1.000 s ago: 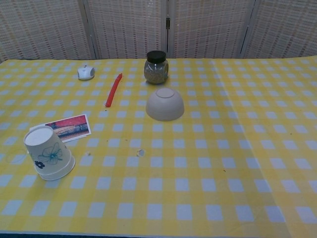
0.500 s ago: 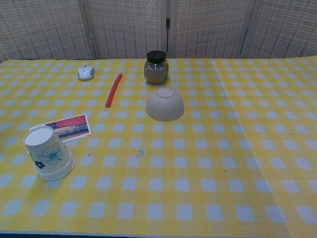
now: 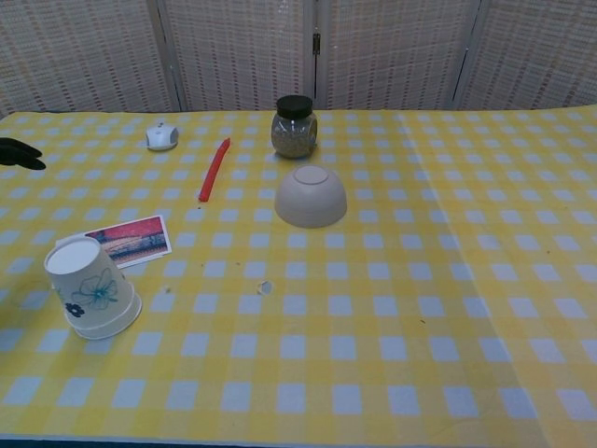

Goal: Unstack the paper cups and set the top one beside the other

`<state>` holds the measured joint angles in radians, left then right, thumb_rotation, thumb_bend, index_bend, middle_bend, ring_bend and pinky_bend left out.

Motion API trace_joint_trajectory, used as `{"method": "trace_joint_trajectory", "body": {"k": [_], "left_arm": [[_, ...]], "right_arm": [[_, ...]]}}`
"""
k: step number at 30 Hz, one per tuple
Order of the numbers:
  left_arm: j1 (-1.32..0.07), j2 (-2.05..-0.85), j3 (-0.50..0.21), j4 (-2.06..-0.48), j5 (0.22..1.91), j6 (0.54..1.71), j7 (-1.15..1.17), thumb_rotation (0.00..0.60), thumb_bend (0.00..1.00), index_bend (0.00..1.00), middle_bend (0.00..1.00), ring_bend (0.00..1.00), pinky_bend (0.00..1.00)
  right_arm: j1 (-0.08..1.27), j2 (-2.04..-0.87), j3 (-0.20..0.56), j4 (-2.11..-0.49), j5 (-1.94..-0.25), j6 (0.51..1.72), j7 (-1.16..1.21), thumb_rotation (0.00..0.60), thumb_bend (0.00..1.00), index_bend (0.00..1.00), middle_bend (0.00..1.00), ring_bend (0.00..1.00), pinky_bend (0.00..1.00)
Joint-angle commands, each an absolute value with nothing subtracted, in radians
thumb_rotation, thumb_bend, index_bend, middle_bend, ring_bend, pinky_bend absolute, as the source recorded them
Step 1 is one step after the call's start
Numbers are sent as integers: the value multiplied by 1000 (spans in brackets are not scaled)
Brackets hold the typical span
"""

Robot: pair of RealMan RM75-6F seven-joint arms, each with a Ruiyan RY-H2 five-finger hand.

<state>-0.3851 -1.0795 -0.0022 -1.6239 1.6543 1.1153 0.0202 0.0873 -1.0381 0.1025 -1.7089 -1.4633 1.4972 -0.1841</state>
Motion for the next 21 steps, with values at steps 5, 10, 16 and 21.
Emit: {"method": "trace_joint_trajectory", "body": {"k": [5,10,16,21], "left_arm": [[-471,-1037,19,-1722,1635,983,45,600,349,85,84,126,36],[-500,-1070,20,-1725,1626,946,59,600,349,83,84,124,36],[-536,-1119,15,-1713,1625,920,66,600,348,124,84,125,38],[-547,-1148,12,-1697,1594,908,88,600,349,177,84,147,38]], "right_arm": [[83,-1040,98,-1706,-1464,1500,-178,600,293,0,0,92,0],[81,-1047,95,-1698,-1463,1499,-164,600,294,0,0,92,0],[80,-1049,95,-1693,-1463,1498,-158,600,293,0,0,91,0],[77,-1054,92,-1682,-1462,1498,-146,600,292,0,0,93,0]]}}
